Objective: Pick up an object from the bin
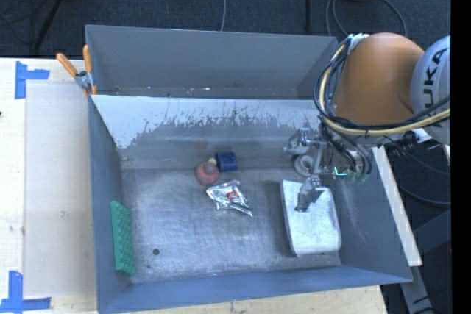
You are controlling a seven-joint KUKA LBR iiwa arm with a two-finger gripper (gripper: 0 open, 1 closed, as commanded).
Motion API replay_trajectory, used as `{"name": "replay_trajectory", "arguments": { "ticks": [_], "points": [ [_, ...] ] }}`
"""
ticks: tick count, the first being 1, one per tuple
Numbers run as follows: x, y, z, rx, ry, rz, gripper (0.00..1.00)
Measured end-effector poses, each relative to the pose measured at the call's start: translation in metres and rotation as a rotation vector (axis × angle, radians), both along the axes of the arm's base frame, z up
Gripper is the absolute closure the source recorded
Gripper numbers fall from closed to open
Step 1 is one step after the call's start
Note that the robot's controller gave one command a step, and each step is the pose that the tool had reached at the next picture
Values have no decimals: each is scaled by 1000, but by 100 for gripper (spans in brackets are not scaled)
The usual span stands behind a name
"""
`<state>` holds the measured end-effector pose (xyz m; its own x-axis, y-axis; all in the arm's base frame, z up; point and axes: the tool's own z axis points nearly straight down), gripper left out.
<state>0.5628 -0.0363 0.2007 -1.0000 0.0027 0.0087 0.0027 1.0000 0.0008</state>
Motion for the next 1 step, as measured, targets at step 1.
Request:
{"name": "replay_trajectory", "arguments": {
  "ticks": [1],
  "points": [
    [11, -29, -127, 10, -8, 402, 0]
  ]
}}
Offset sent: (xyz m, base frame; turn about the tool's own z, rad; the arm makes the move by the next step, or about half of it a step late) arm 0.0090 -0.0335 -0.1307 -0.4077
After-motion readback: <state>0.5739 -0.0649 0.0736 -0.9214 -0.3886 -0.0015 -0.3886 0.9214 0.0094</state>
